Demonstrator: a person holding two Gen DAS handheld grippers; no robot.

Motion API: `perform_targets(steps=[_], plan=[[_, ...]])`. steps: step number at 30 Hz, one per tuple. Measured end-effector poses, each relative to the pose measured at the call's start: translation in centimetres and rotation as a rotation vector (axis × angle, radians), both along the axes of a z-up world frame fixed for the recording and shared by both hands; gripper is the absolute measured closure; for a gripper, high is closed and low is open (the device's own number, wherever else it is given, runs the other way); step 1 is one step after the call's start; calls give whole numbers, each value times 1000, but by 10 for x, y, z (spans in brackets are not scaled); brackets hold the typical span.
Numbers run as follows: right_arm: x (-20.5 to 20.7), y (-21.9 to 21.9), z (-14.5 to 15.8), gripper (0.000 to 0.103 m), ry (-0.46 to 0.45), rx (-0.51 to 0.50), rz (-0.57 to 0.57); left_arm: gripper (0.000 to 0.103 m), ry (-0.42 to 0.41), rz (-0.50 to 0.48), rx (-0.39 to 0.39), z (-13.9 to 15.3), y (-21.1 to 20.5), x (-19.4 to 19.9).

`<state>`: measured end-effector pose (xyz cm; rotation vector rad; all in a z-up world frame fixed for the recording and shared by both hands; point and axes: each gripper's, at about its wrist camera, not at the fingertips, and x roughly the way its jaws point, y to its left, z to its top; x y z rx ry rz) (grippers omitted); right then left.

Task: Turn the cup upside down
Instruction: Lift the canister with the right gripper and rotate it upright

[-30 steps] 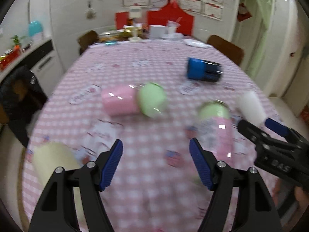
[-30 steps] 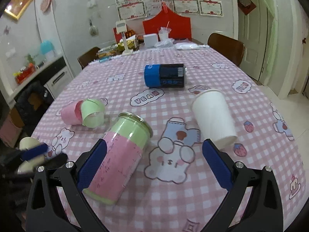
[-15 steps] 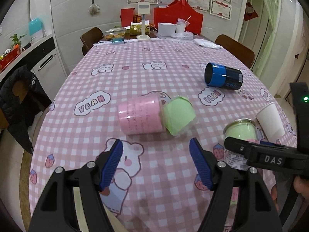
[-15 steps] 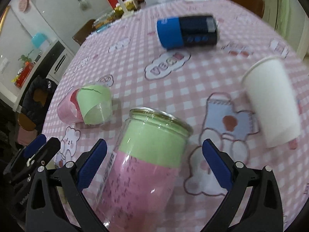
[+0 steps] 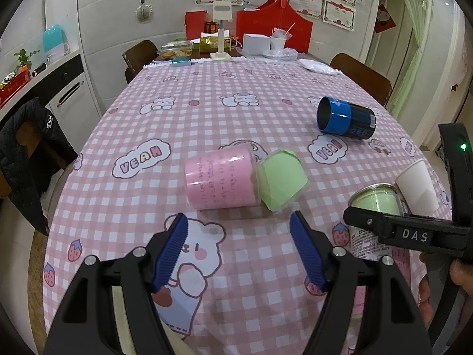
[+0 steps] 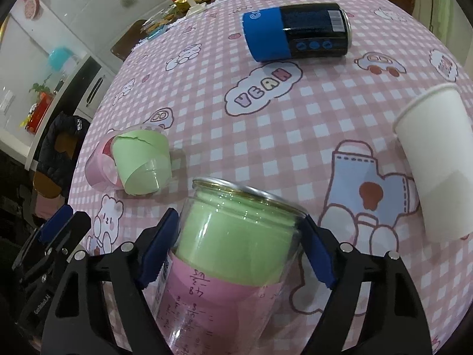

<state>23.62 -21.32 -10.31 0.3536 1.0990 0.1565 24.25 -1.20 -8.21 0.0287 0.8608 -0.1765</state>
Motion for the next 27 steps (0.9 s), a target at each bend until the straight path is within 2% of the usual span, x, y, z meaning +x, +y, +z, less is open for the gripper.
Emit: perform_targets(steps=[5, 15, 27], plan=[[-3, 4, 11, 28, -59, -65, 26, 32, -2, -16, 9, 2, -7, -4], [-34, 21, 53, 32, -333, -292, 77, 32, -28, -7, 15, 9, -16, -16], [-64, 34, 63, 34, -504, -349, 119, 32, -56, 1, 9, 16, -21, -32]])
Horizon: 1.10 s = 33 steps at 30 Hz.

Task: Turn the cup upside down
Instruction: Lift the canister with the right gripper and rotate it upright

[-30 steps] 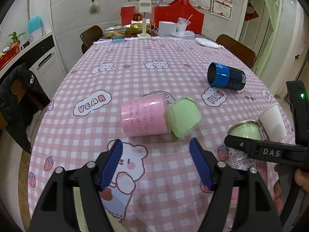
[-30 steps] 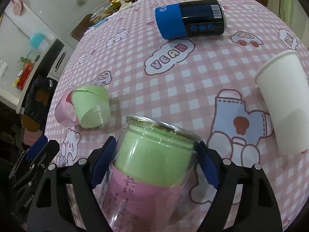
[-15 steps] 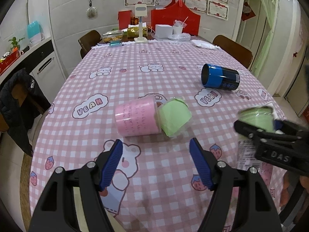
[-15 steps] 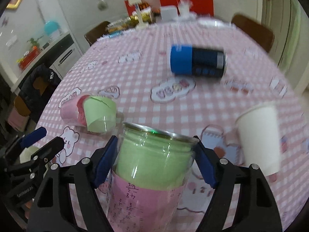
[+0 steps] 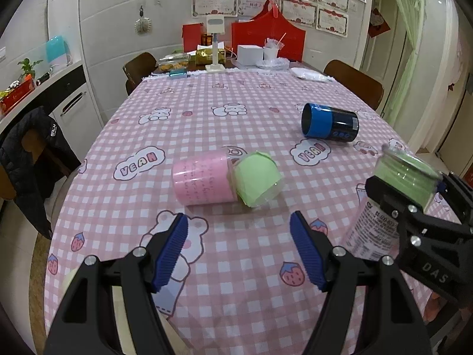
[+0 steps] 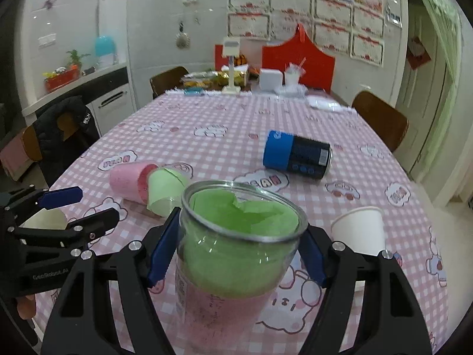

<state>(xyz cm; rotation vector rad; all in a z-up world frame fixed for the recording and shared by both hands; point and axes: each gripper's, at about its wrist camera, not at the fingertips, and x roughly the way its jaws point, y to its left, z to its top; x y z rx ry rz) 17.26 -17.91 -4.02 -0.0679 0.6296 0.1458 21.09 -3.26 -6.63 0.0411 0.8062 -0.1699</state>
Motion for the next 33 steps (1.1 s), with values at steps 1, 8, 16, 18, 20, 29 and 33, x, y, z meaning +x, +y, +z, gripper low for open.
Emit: perform_targets(steps=[1, 8, 16, 18, 20, 29, 33], plan=[[-1, 1, 0, 34, -3, -3, 7, 32, -2, 2, -2, 1, 1, -1], [-8, 9, -2, 34, -18, -41, 34, 32, -11, 7, -4, 3, 3, -10], [-11, 15, -3, 34, -20, -15, 45, 32, -19, 33, -11, 7, 10, -13], [-12, 17, -3, 34, -27, -14, 52, 32, -21, 40, -9, 8, 11, -14], [-13, 20, -1, 34, -38, -11, 57, 32, -24, 48, -3, 9, 13, -14], [-21, 25, 8, 27, -76, -20, 56, 32, -46, 70, -8, 16, 18, -19], [-27, 24, 13, 24, -100, -41, 36, 32, -62, 73, -10, 21, 19, -25]])
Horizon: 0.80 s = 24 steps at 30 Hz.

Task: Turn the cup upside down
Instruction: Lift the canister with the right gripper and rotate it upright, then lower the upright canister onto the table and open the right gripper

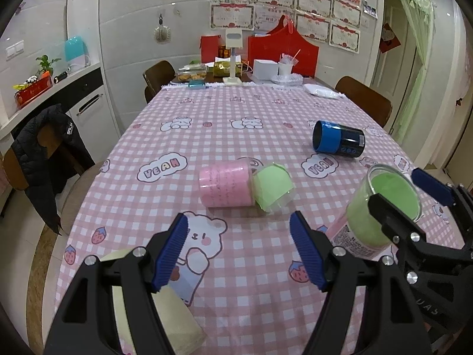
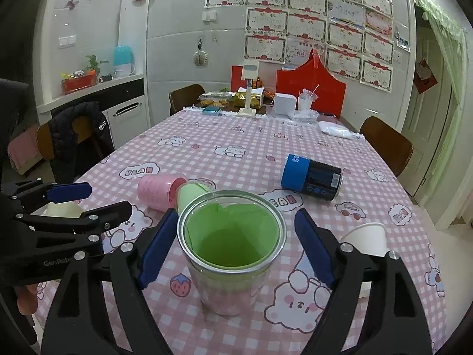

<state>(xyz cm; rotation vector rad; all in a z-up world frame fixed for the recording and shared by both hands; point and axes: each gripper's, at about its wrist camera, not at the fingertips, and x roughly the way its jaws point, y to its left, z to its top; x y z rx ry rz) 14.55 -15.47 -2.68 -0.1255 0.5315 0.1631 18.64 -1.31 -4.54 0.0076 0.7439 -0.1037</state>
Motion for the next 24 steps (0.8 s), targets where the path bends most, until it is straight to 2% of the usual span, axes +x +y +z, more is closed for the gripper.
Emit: perform_targets(steps=[3, 7, 24], plan=[[-8, 2, 6, 22, -34, -34, -17, 32, -21, -3, -5, 6, 0, -6], [-19, 0, 13, 16, -55, -16, -24, 32, -58, -4, -4, 15, 1, -18], [-77, -10, 46, 10, -190, -14, -100, 32, -263, 26, 4, 60, 3, -86]])
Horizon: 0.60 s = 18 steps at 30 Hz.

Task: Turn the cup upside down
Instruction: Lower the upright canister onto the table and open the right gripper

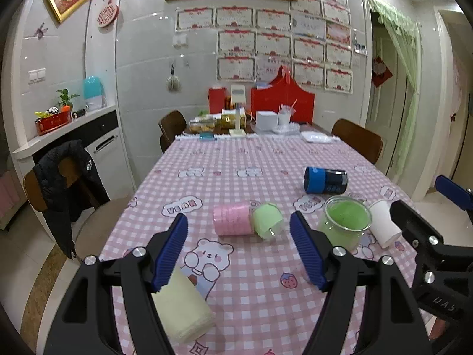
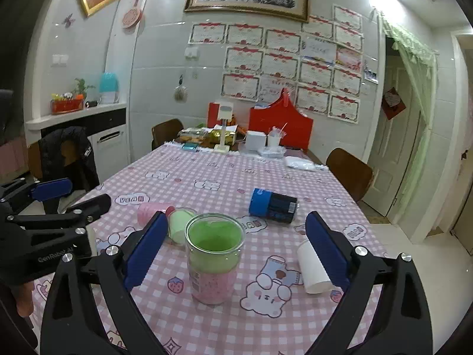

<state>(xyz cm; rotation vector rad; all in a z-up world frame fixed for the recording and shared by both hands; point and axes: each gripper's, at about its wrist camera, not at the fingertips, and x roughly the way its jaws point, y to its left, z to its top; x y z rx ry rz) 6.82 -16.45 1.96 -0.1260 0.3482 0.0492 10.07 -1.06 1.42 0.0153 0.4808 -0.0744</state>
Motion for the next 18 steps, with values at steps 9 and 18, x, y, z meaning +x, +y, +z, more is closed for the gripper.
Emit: perform_targets(steps=[9, 18], plan=[[-36, -3, 12, 8, -117, 8, -13, 32, -133, -20, -12, 17, -1, -38], [-58, -6, 16, 8, -189, 12, -26, 23, -226, -12, 5, 23, -2, -66]])
